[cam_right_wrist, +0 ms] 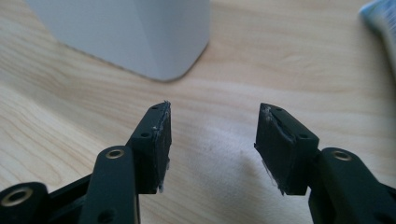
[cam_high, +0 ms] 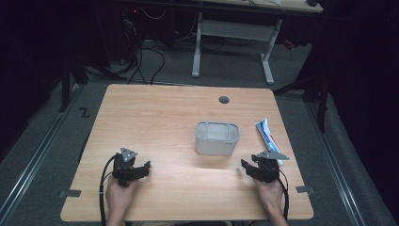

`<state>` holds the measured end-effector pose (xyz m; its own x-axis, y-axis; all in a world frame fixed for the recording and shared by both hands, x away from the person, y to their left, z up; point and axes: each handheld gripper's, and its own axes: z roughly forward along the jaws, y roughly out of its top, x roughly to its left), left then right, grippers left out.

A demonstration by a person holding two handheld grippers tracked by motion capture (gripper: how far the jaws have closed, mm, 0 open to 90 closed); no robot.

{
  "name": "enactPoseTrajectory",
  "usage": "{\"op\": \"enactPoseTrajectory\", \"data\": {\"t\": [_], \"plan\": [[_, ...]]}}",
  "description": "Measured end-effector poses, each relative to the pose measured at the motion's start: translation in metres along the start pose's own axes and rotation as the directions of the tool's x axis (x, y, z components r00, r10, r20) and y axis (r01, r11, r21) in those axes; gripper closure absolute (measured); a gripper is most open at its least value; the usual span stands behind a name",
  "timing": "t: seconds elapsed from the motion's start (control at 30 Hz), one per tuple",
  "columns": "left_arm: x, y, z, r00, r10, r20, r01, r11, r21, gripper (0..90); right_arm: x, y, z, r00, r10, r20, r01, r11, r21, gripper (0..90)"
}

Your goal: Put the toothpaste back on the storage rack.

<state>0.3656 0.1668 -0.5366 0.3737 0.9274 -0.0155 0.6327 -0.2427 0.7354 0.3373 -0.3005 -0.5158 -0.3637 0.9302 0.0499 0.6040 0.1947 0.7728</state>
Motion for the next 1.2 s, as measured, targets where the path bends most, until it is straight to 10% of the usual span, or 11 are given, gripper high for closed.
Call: {"op": "enactPoseTrajectory", "data": {"t": [1.2], "plan": [[0.0, 0.0, 0.0, 1.0, 0.001, -0.001, -0.001, 1.0, -0.001, 22.5, -0.029, -0.004, -0.035, 0.9988, 0.021, 0.043, -0.018, 0.997, -0.07, 52.7]]}}
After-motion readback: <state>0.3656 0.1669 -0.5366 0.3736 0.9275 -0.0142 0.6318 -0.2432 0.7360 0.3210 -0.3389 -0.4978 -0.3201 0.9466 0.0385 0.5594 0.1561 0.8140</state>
